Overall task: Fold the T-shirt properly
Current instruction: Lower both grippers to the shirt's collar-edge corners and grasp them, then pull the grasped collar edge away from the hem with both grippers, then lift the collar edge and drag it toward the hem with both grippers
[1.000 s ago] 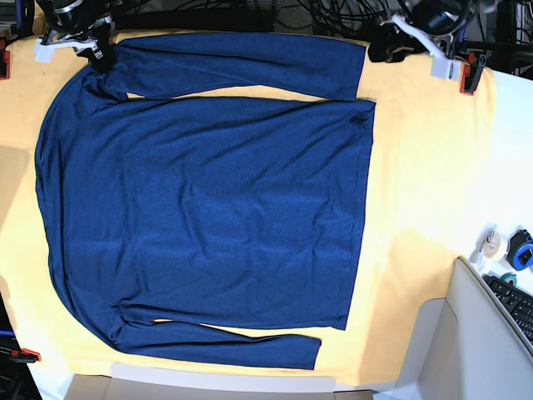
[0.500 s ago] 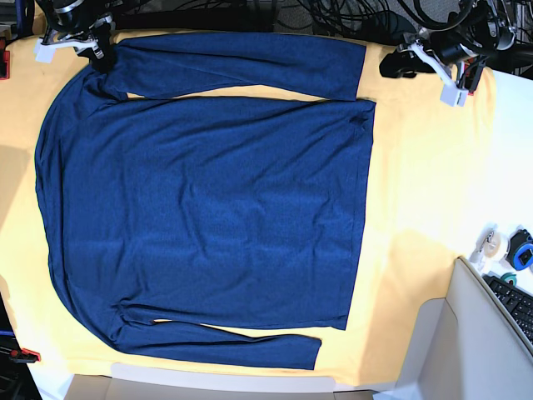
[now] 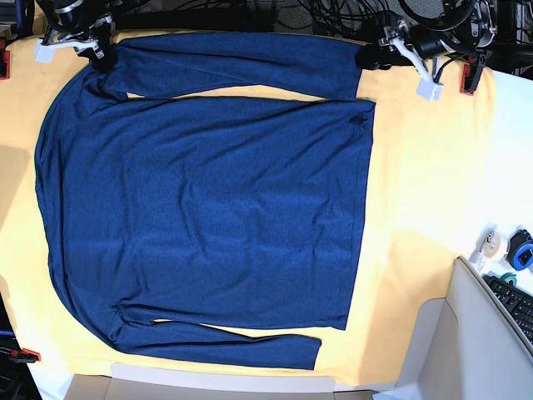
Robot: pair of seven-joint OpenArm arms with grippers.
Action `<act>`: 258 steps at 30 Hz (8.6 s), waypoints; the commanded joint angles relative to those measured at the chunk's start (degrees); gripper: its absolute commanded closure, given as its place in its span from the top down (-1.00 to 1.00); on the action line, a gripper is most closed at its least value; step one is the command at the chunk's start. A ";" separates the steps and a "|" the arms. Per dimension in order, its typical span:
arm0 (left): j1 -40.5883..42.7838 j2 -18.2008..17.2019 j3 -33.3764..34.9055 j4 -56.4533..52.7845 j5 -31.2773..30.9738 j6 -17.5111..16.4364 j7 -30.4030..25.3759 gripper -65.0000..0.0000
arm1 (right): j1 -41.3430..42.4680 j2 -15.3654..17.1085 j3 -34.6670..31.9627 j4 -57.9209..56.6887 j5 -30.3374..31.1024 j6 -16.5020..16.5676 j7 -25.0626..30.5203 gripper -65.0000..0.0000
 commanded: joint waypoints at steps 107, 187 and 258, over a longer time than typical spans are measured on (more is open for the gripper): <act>-13.88 -2.22 5.52 3.83 4.02 -0.15 0.56 -0.32 | 15.21 5.26 16.73 -2.67 1.80 -1.86 -8.57 0.25; -17.83 2.17 2.35 5.24 -0.20 -0.24 6.01 -1.00 | 22.07 10.01 14.01 -9.70 -2.69 -1.86 -14.64 -1.00; -37.52 -1.08 4.46 -17.88 -1.34 0.02 3.37 -0.41 | 36.49 16.16 12.42 -14.63 -0.75 -2.12 -9.01 0.19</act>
